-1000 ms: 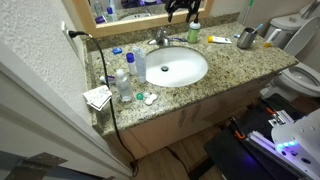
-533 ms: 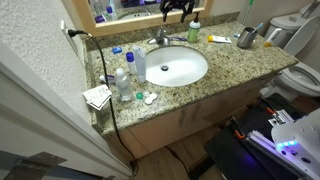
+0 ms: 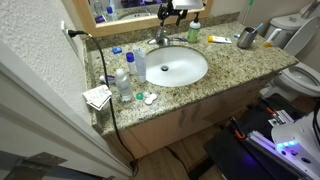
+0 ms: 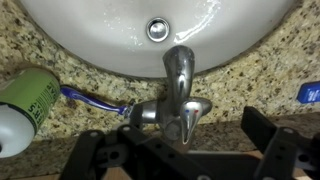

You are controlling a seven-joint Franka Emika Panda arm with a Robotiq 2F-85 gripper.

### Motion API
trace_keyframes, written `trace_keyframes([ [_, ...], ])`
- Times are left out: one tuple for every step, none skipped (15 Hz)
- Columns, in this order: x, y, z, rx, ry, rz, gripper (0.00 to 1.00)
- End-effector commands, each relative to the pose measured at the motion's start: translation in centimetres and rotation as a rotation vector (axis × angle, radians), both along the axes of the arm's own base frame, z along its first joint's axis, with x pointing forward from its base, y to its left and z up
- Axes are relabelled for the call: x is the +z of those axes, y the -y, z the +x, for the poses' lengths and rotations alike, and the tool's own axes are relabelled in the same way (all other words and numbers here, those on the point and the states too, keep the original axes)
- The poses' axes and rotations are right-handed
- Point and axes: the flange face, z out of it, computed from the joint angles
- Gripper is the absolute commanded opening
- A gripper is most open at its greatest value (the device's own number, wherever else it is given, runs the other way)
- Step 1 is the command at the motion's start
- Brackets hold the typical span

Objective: Open the tap

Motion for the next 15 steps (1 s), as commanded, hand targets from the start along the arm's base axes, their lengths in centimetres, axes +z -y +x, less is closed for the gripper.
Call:
trace_keyframes([
  [-0.3, 0.0, 0.4, -0.002, -0.001, 0.0, 1.0],
  [-0.5, 0.0, 0.4, -0.002, -0.004, -0.001, 1.0],
  [-0.4, -0.1, 0.4, -0.001, -0.002, 0.0, 1.0],
  [-0.2, -0.1, 0.3, -0.001, 0.001, 0.0, 1.0],
  [-1.5, 0.1, 1.1, -0.013, 0.019, -0.019, 1.0],
  [-2.0, 0.0, 1.5, -0.014, 0.038, -0.019, 1.0],
  [-2.7, -0.2, 1.9, -0.016, 0.06, -0.014, 1.0],
  [-3.3, -0.4, 2.2, -0.017, 0.079, -0.007, 1.0],
  [-3.9, -0.6, 2.6, -0.015, 0.099, -0.003, 1.0],
  [-4.4, -0.8, 3.0, -0.014, 0.117, 0.005, 1.0],
  [-5.0, -0.9, 3.3, -0.012, 0.132, 0.007, 1.0],
  [-5.5, -1.0, 3.5, -0.017, 0.133, 0.001, 1.0],
  [-5.8, -1.0, 3.6, -0.013, 0.132, -0.002, 0.75],
  [-6.1, -0.9, 3.6, -0.015, 0.13, -0.007, 0.74],
  [-6.1, -0.9, 3.7, -0.02, 0.126, -0.006, 0.67],
])
